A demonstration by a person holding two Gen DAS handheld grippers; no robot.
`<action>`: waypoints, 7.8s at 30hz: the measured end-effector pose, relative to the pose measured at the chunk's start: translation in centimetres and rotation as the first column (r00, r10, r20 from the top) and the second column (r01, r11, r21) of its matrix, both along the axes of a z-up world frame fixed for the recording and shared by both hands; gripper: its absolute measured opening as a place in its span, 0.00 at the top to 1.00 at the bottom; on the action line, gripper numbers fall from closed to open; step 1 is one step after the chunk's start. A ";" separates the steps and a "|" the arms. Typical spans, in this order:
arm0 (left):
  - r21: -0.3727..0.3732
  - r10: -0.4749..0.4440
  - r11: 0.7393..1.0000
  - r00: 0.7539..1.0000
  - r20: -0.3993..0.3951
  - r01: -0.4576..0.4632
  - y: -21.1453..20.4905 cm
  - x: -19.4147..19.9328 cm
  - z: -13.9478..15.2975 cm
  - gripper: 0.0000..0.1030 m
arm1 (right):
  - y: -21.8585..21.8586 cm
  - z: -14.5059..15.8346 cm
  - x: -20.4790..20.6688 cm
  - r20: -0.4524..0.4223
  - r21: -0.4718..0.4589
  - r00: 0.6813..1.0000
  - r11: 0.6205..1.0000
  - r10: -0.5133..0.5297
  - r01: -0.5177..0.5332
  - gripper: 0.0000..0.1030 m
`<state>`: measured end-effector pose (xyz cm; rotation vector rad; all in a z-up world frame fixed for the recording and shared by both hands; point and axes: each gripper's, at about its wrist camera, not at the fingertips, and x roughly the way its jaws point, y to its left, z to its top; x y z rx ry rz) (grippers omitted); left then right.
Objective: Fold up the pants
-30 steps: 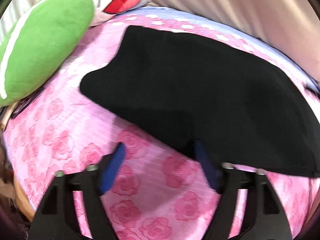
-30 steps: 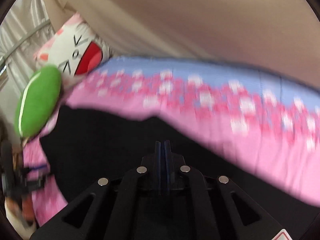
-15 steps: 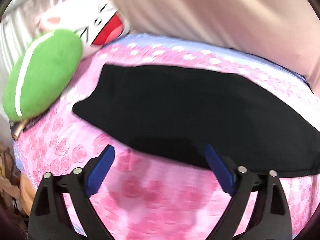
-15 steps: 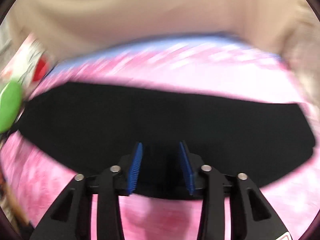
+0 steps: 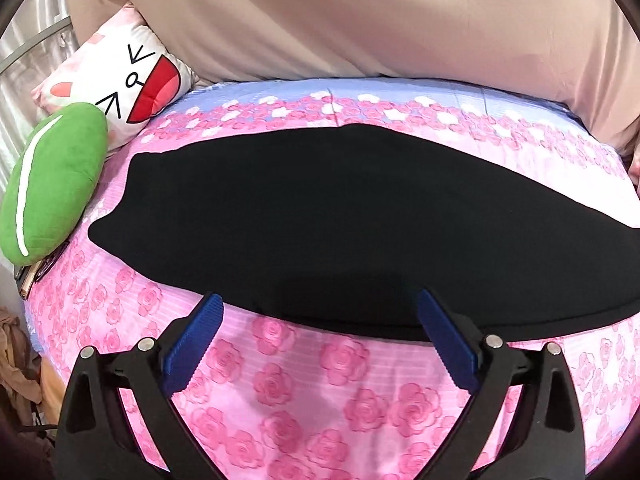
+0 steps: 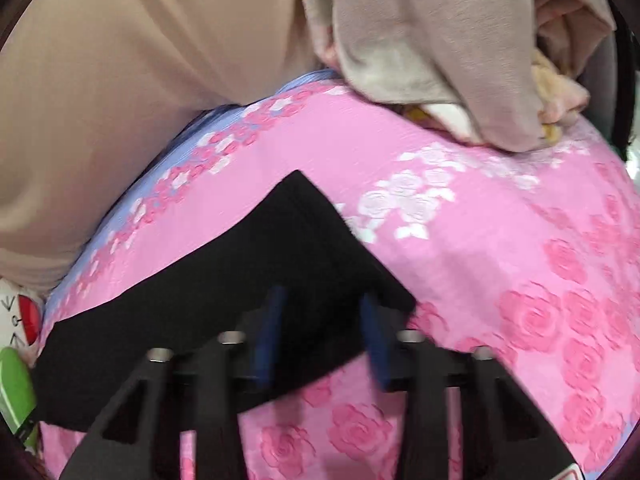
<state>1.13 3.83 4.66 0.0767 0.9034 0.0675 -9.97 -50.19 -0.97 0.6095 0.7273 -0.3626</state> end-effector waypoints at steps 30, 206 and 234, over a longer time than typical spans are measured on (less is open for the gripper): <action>0.117 -0.055 0.991 0.998 -0.041 0.060 -3.9 0.1 -3.4 0.07 | 9.0 3.4 6.2 -0.002 -0.122 0.946 0.939 0.325 -0.322 0.64; -0.315 0.320 0.892 0.945 -0.065 -0.323 23.7 3.9 -2.6 0.05 | 29.7 6.3 5.8 -0.021 -0.285 0.918 0.877 0.397 -0.386 0.31; -0.460 0.310 0.844 0.951 -0.004 -0.277 27.1 6.2 -1.8 0.86 | 20.0 4.6 1.8 0.111 0.095 0.947 0.945 0.302 -0.312 0.85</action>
